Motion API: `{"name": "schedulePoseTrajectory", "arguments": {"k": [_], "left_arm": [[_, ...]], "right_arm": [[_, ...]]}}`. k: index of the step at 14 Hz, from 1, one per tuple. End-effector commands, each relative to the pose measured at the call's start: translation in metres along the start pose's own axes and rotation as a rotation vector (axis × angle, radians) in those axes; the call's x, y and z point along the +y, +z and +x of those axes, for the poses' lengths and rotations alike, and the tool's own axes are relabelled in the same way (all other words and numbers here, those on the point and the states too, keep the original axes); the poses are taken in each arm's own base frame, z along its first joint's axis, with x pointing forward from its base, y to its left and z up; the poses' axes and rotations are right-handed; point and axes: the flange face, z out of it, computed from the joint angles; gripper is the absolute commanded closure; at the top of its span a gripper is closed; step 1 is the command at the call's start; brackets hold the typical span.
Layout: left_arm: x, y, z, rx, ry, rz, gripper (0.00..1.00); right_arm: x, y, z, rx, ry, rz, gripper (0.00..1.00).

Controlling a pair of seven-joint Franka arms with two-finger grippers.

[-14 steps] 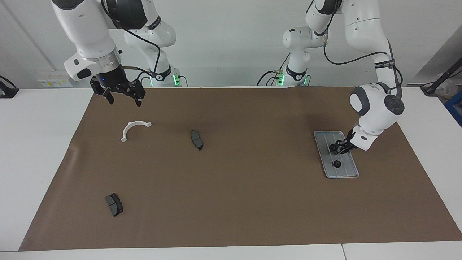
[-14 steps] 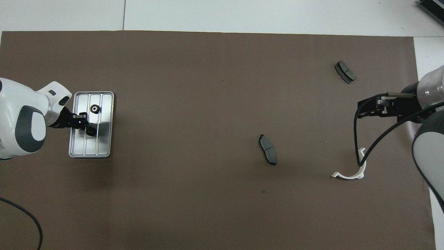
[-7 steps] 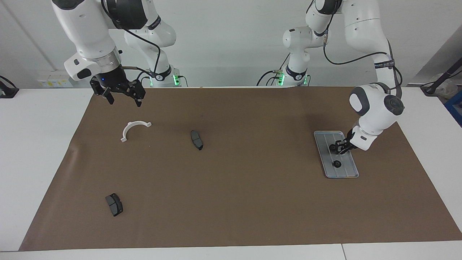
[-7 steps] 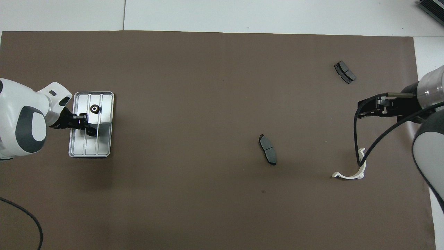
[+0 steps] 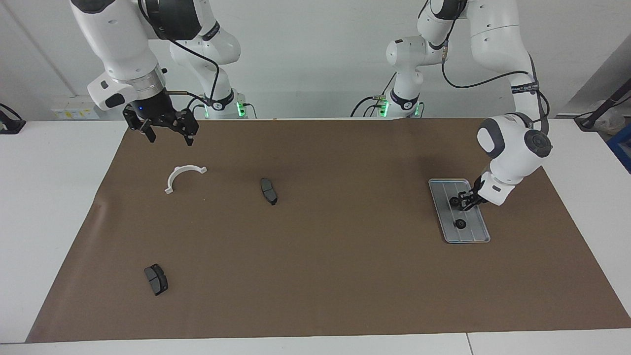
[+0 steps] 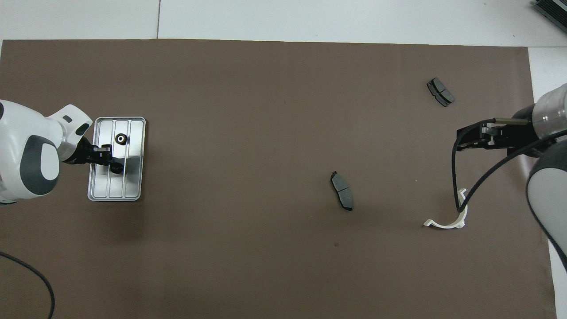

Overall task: Place bearing gear from tray to pile
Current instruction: 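Grasp a black bearing in the tray with the left gripper and lift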

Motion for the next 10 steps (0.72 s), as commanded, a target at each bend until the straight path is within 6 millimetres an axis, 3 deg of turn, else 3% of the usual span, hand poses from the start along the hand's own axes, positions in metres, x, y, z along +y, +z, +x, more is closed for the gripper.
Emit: {"name": "schedulePoseTrajectory", "arguments": {"k": [1, 2, 4, 7, 10], "left_arm": [[0.006, -0.013, 0.001, 0.031, 0.02, -0.007, 0.85], [0.011, -0.021, 0.006, 0.044, 0.021, -0.007, 0.85], [0.044, -0.025, 0.015, 0.056, 0.028, -0.006, 0.85], [0.109, -0.034, 0.016, 0.058, -0.051, -0.011, 0.85], [0.182, -0.032, 0.002, 0.061, -0.102, -0.013, 0.85]], "right_arm": [[0.003, -0.001, -0.005, 0.009, 0.014, 0.017, 0.0], [0.003, -0.001, -0.005, 0.01, 0.014, 0.017, 0.0], [0.002, -0.001, -0.005, 0.009, 0.013, 0.017, 0.0], [0.003, -0.001, -0.005, 0.01, 0.014, 0.017, 0.0], [0.002, -0.001, -0.005, 0.009, 0.013, 0.017, 0.0]]}}
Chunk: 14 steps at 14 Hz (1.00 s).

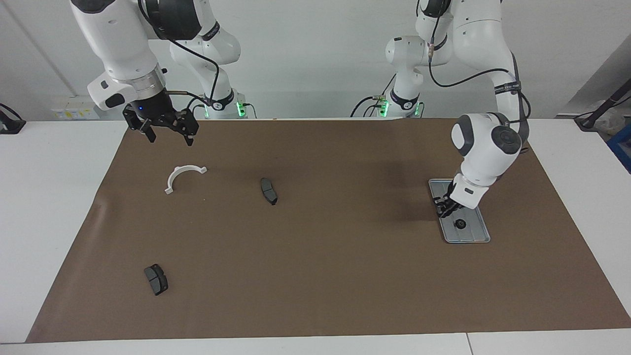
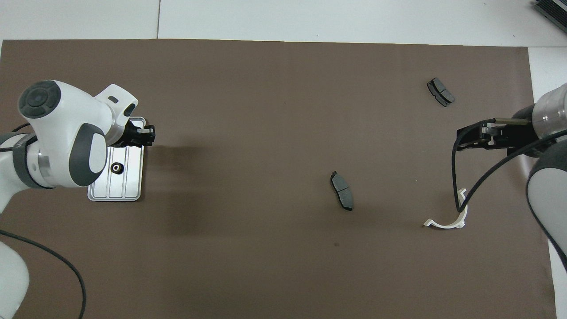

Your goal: Place bearing gear from tray to pile

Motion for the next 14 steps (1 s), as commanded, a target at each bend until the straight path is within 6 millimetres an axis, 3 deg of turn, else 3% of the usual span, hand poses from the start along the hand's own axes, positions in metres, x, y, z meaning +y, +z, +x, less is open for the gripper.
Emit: {"name": "schedulePoseTrajectory", "arguments": {"k": [1, 3, 6, 8, 9, 13, 14], "left_arm": [[0.064, 0.001, -0.018, 0.0, -0.067, -0.003, 0.85], [0.129, 0.002, -0.045, 0.023, -0.094, -0.021, 0.85], [0.195, 0.012, -0.087, 0.03, -0.033, -0.033, 0.85], [0.217, 0.023, -0.109, 0.014, 0.018, -0.024, 0.84], [0.226, 0.032, -0.123, 0.015, 0.041, -0.024, 0.79], [0.234, 0.043, -0.137, 0.044, 0.072, -0.045, 0.33], [0.236, 0.042, -0.137, 0.045, 0.076, -0.045, 0.28]], "right_arm": [[0.002, -0.001, -0.005, 0.01, 0.013, 0.017, 0.0], [0.003, -0.001, -0.005, 0.01, 0.014, 0.017, 0.0], [0.004, -0.001, -0.005, 0.01, 0.014, 0.017, 0.0], [0.001, -0.001, -0.005, 0.013, 0.008, 0.018, 0.0], [0.001, -0.001, -0.005, 0.013, 0.008, 0.018, 0.0], [-0.002, -0.001, -0.005, 0.018, 0.005, 0.02, 0.0], [-0.003, 0.001, -0.005, 0.025, 0.004, 0.022, 0.0]]}}
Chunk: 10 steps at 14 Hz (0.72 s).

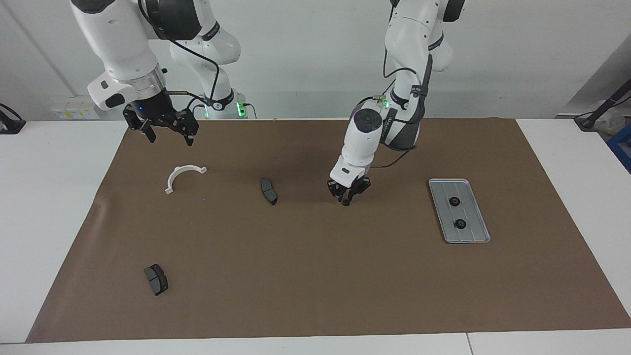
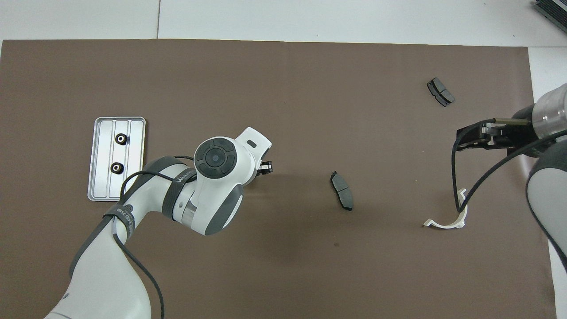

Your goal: Place bearing gear from tray to pile

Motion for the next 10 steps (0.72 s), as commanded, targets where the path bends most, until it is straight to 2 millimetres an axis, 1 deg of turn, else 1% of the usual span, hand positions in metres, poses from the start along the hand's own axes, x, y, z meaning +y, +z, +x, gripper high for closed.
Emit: {"name": "schedulePoseTrajectory", "arguments": {"k": [1, 2, 3, 4, 5, 6, 7, 8, 9, 10], "left_arm": [[-0.001, -0.004, 0.0, 0.01, 0.003, -0.004, 0.26], [-0.006, -0.011, 0.008, 0.021, -0.006, -0.012, 0.26], [-0.026, -0.02, 0.028, 0.03, -0.045, -0.011, 0.26], [-0.052, -0.031, 0.051, 0.033, -0.089, -0.009, 0.27], [-0.069, -0.042, 0.065, 0.025, -0.092, -0.002, 0.28], [-0.098, -0.05, 0.081, 0.02, -0.085, 0.006, 0.28], [-0.13, -0.054, 0.097, 0.024, -0.08, 0.01, 0.28], [-0.156, -0.056, 0.107, 0.027, -0.066, 0.013, 0.29], [-0.186, -0.058, 0.117, 0.03, -0.044, 0.017, 0.3], [-0.215, -0.06, 0.125, 0.03, -0.006, 0.02, 0.3]], "right_arm": [[-0.004, 0.005, -0.005, 0.027, 0.003, 0.023, 0.0], [-0.008, 0.007, -0.004, 0.042, 0.001, 0.026, 0.0], [-0.024, 0.011, -0.004, 0.061, -0.023, 0.034, 0.0], [-0.038, 0.017, -0.005, 0.074, -0.04, 0.048, 0.0], [-0.052, 0.023, -0.006, 0.08, -0.056, 0.052, 0.0], [-0.082, 0.027, -0.01, 0.089, -0.088, 0.058, 0.0], [-0.102, 0.036, -0.01, 0.091, -0.068, 0.063, 0.0], [-0.122, 0.041, -0.011, 0.102, -0.046, 0.072, 0.0], [-0.15, 0.053, -0.014, 0.104, -0.054, 0.078, 0.0], [-0.171, 0.064, -0.015, 0.11, -0.057, 0.083, 0.0]]}}
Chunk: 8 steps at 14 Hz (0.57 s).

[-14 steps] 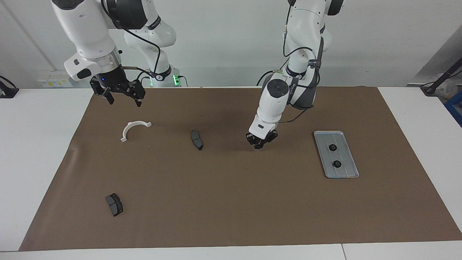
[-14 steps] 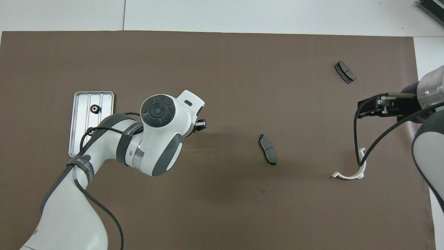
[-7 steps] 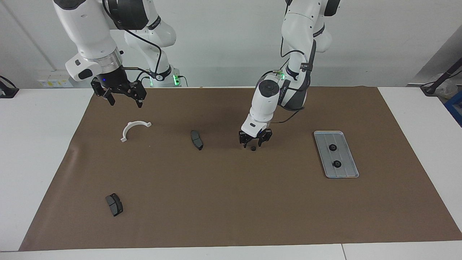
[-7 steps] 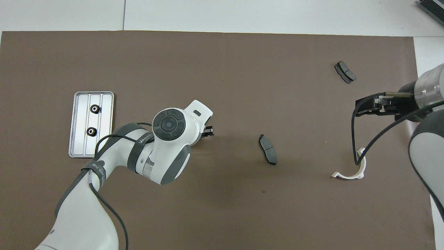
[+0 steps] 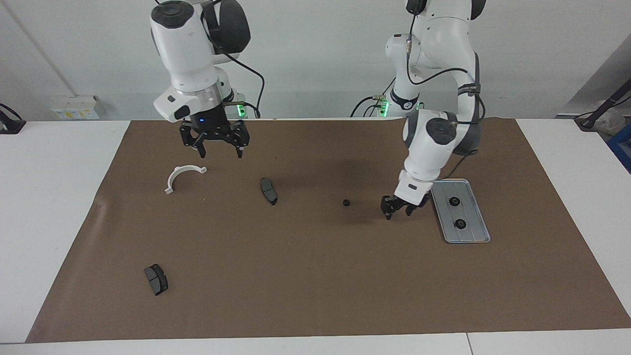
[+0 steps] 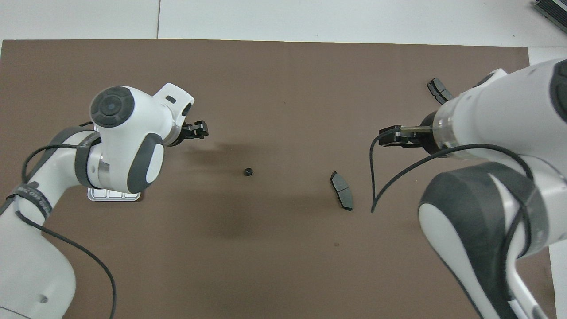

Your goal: Place bearing gear from tray to pile

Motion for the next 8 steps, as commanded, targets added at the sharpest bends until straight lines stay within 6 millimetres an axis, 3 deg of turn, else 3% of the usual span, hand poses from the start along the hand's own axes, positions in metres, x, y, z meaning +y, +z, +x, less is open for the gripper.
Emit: {"name": "schedulePoseTrajectory", "arguments": {"k": [1, 3, 5, 8], "left_arm": [[-0.064, -0.005, 0.018, -0.015, 0.081, 0.004, 0.3], [-0.106, -0.005, 0.027, -0.015, 0.129, 0.01, 0.31], [-0.134, -0.006, 0.031, -0.011, 0.15, 0.013, 0.32], [-0.149, 0.0, 0.035, 0.004, 0.165, 0.015, 0.34]], "right_arm": [[-0.053, 0.037, -0.003, 0.005, 0.012, 0.02, 0.0], [-0.101, 0.07, -0.011, 0.007, 0.034, 0.011, 0.0], [-0.14, 0.095, -0.022, 0.017, 0.048, 0.015, 0.0], [-0.192, 0.135, -0.034, 0.011, 0.051, 0.021, 0.0]]}}
